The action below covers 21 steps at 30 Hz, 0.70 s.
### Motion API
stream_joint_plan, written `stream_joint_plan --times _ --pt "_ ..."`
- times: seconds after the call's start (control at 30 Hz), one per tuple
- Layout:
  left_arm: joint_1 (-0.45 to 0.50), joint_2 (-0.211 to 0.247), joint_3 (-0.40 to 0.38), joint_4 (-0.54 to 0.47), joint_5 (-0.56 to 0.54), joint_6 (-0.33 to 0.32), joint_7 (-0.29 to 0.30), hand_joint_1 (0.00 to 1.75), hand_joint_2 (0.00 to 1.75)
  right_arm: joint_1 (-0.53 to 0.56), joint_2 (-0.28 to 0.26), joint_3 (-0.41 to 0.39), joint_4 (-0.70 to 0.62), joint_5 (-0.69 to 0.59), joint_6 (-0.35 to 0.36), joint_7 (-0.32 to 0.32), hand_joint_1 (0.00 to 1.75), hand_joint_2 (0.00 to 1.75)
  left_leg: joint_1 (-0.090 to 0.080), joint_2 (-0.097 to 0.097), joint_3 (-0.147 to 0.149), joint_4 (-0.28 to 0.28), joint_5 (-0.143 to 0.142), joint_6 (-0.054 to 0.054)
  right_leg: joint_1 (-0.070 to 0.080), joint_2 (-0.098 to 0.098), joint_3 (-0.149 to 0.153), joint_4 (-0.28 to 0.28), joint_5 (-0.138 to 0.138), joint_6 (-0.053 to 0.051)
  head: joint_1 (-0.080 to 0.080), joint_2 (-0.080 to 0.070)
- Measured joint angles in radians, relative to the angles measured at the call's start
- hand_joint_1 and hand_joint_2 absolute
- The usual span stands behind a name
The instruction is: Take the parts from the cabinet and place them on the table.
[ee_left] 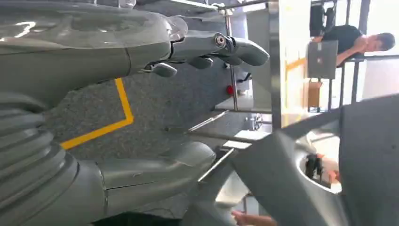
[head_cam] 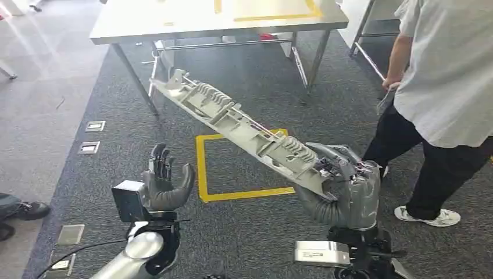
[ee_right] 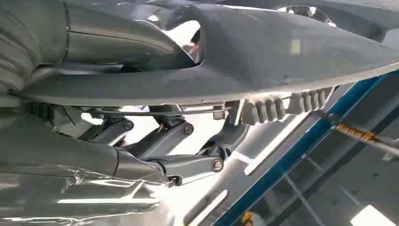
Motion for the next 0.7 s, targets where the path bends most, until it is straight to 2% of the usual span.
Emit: stream_joint_plan --times 0.03,0.07,0.1,0.13,0.2,0.23,0.27,0.3,0.33,0.37,0.4,0.43,0.47,0.5,0.53,0.57,0.6,0.63,0.67,0.7 --pt "-0.001 0.000 0.000 0.000 0.000 0.000 0.000 0.00 1.75 -0.002 0.000 0.000 0.000 0.000 0.000 0.000 1.75 1.75 -0.003 0.031 0.054 -0.094 0.035 0.005 0.002 -0.009 0.005 0.000 -0.003 0.004 -0.004 0.000" --pt "-0.004 0.001 0.000 0.000 0.000 0.000 0.000 0.00 1.75 -0.002 0.000 0.000 0.000 0.000 0.000 -0.001 1.75 1.75 -0.012 0.100 0.076 -0.148 0.024 0.015 0.005 -0.016 0.009 0.000 -0.006 0.008 -0.010 0.000" --pt "-0.004 0.001 0.000 -0.001 0.000 0.000 0.001 0.00 1.75 -0.004 0.000 0.000 0.000 0.000 0.000 -0.002 1.75 1.75 -0.014 0.085 0.079 -0.146 0.030 0.020 0.016 -0.025 0.008 0.000 -0.010 0.014 -0.005 0.000" --pt "-0.006 0.002 0.000 -0.001 0.000 0.001 0.001 0.00 1.75 -0.003 0.000 0.000 0.000 0.000 0.000 -0.003 1.75 1.75 -0.018 0.067 0.077 -0.143 0.026 0.026 0.011 -0.034 0.010 0.000 -0.012 0.020 -0.002 0.000" --pt "-0.006 0.003 0.000 -0.001 0.002 0.001 0.001 0.00 1.75 -0.005 0.000 0.000 0.000 0.000 0.000 -0.003 1.75 1.75 -0.020 0.043 0.076 -0.146 0.027 0.033 0.013 -0.058 0.019 -0.003 -0.017 0.029 0.001 0.000" --pt "-0.005 0.002 0.000 -0.003 0.006 0.001 0.000 0.00 1.75 -0.005 0.000 0.000 0.000 -0.004 0.000 -0.002 1.75 1.75 -0.006 0.036 0.083 -0.153 0.030 0.041 0.007 -0.035 0.015 0.002 -0.028 0.038 0.002 0.000" --pt "-0.008 0.002 0.000 -0.003 0.009 0.003 -0.005 0.00 1.75 -0.004 0.000 0.000 -0.001 -0.017 0.000 -0.001 1.75 1.75 -0.006 0.028 0.085 -0.154 0.029 0.045 0.003 0.025 0.004 0.038 -0.055 0.039 0.008 0.000" --pt "-0.010 0.002 -0.002 -0.003 0.010 0.004 -0.008 0.00 1.75 -0.004 0.000 0.000 -0.002 -0.029 0.000 -0.001 1.75 1.75 -0.006 0.018 0.085 -0.154 0.029 0.053 0.002 0.056 -0.030 0.114 -0.096 0.039 0.018 0.000" --pt "-0.009 0.000 -0.005 -0.003 0.011 0.009 -0.011 0.00 1.75 -0.004 -0.001 0.000 -0.002 -0.043 0.000 -0.001 1.75 1.75 -0.006 0.009 0.086 -0.154 0.029 0.055 0.003 0.070 -0.078 0.212 -0.138 0.041 0.031 0.000" --pt "-0.008 0.000 -0.006 -0.003 0.011 0.016 -0.013 0.00 1.75 -0.002 -0.001 0.000 -0.001 -0.052 0.000 -0.002 1.75 1.75 -0.008 0.001 0.086 -0.153 0.028 0.056 0.004 0.075 -0.122 0.298 -0.167 0.044 0.037 0.000" --pt "-0.007 0.000 -0.006 -0.003 0.005 0.027 -0.013 0.00 1.75 0.002 -0.002 0.000 0.000 -0.059 0.000 -0.001 1.75 1.75 -0.009 -0.007 0.086 -0.153 0.028 0.056 0.004 0.075 -0.154 0.353 -0.175 0.045 0.043 0.000" --pt "-0.007 0.000 -0.006 -0.003 0.001 0.035 -0.013 0.00 1.75 0.004 -0.003 0.001 0.000 -0.060 0.000 0.000 1.75 1.75 -0.010 -0.015 0.088 -0.153 0.027 0.056 0.004 0.075 -0.161 0.350 -0.156 0.043 0.045 0.000" --pt "-0.007 0.000 -0.006 -0.003 -0.002 0.038 -0.013 0.00 1.75 0.004 -0.003 0.002 0.000 -0.062 0.000 0.000 1.75 1.75 -0.010 -0.022 0.091 -0.152 0.026 0.056 0.003 0.075 -0.143 0.298 -0.113 0.041 0.049 0.000" --pt "-0.007 0.000 -0.007 -0.003 -0.003 0.040 -0.013 0.00 1.75 0.003 -0.003 0.002 0.000 -0.065 0.000 0.000 1.75 1.75 -0.010 -0.029 0.094 -0.151 0.024 0.055 0.003 0.075 -0.109 0.212 -0.060 0.037 0.053 0.000" --pt "-0.007 0.000 -0.007 -0.003 -0.003 0.043 -0.013 0.00 1.75 0.002 -0.003 0.002 0.000 -0.068 0.000 0.000 1.75 1.75 -0.010 -0.034 0.098 -0.148 0.021 0.051 0.003 0.077 -0.063 0.104 -0.002 0.032 0.058 0.000" --pt "-0.007 0.000 -0.007 -0.003 -0.004 0.043 -0.013 0.00 1.75 0.001 -0.003 0.002 0.000 -0.068 0.000 0.000 1.75 1.75 -0.010 -0.036 0.097 -0.148 0.019 0.048 0.002 0.086 -0.041 0.040 0.013 0.027 0.062 0.000" --pt "-0.008 0.001 -0.007 -0.003 -0.004 0.044 -0.009 0.00 1.75 0.000 -0.003 0.002 0.000 -0.067 0.000 0.001 1.75 1.75 -0.018 -0.041 0.090 -0.138 0.019 0.043 0.006 0.091 -0.030 0.019 0.009 0.025 0.062 0.000" --pt "-0.008 0.001 -0.007 -0.004 -0.007 0.045 -0.004 0.00 1.75 -0.002 -0.003 0.002 0.001 -0.066 0.000 0.002 1.75 1.75 -0.015 -0.042 0.083 -0.140 0.023 0.037 0.008 0.090 -0.025 0.021 0.006 0.023 0.061 0.000" --pt "-0.007 0.002 -0.007 -0.004 -0.011 0.045 0.002 0.00 1.75 0.000 -0.003 0.003 0.001 -0.065 0.000 0.005 1.75 1.75 -0.020 -0.042 0.079 -0.132 0.016 0.042 0.002 0.092 -0.026 0.012 0.007 0.026 0.054 0.000" --pt "-0.006 0.003 -0.008 -0.004 -0.017 0.045 0.005 0.00 1.75 0.001 -0.003 0.004 0.002 -0.065 0.000 0.008 1.75 1.75 -0.017 -0.042 0.079 -0.136 0.022 0.051 0.007 0.092 -0.026 0.014 0.008 0.026 0.048 0.000"
